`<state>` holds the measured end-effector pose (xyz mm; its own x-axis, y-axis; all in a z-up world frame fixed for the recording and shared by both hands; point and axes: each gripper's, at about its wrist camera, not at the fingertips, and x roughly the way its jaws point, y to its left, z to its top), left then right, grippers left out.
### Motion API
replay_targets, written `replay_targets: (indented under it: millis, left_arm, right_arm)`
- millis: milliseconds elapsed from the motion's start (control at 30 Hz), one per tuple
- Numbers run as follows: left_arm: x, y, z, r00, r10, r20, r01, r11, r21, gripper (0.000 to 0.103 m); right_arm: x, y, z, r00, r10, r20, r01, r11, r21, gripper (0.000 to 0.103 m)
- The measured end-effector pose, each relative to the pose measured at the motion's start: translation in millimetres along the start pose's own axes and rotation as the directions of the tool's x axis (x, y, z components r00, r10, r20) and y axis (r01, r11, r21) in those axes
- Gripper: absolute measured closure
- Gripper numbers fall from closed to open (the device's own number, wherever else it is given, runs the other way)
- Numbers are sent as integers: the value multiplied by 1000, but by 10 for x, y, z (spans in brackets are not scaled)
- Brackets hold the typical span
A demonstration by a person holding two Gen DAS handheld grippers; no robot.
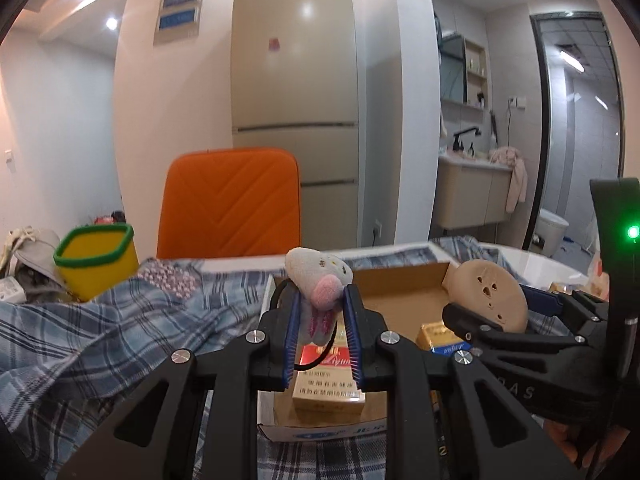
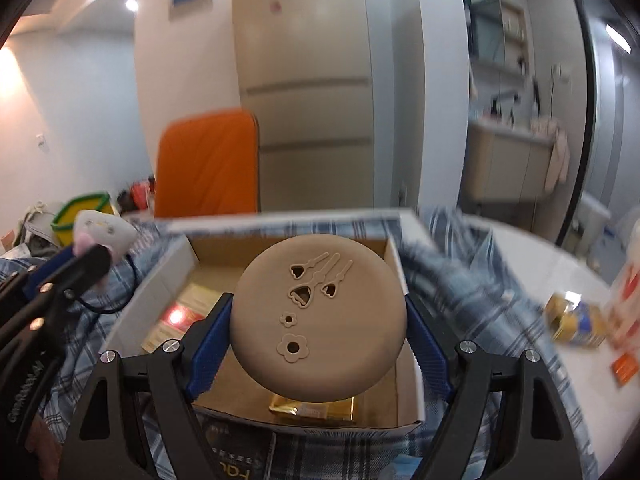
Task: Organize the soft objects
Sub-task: 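Carry the plush toy and beige pad over the cardboard box with both grippers, then open the left gripper to drop the plush toy while the right lowers the pad into the box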
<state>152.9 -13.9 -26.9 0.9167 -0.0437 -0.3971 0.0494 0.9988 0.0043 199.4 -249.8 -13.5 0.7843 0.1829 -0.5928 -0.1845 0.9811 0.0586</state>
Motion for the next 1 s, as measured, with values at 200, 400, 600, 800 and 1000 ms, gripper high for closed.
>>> replay_targets:
  millis: [200, 400, 600, 800, 1000]
  left_arm:
    - [178, -15, -66, 995, -11, -102, 10, 1000, -14, 83]
    - [324, 34, -92, 983, -16, -185, 7, 999, -51, 83]
    - [389, 47, -104, 976, -25, -217, 13, 998, -56, 83]
    - [394, 67, -106, 975, -23, -219, 10, 998, -61, 83]
    - [421, 72, -111, 973, -22, -230, 9, 998, -55, 72]
  right_arm:
    - [146, -49, -26, 998, -12, -69, 13, 1000, 7, 20]
    - [281, -28, -118, 988, -10, -156, 10, 1000, -3, 20]
    - [299, -25, -111, 987, 26, -157, -27, 1000, -1, 18]
    - [274, -19, -103, 989, 11, -149, -12, 1000, -5, 18]
    - [271, -13, -97, 989, 7, -149, -9, 1000, -10, 18]
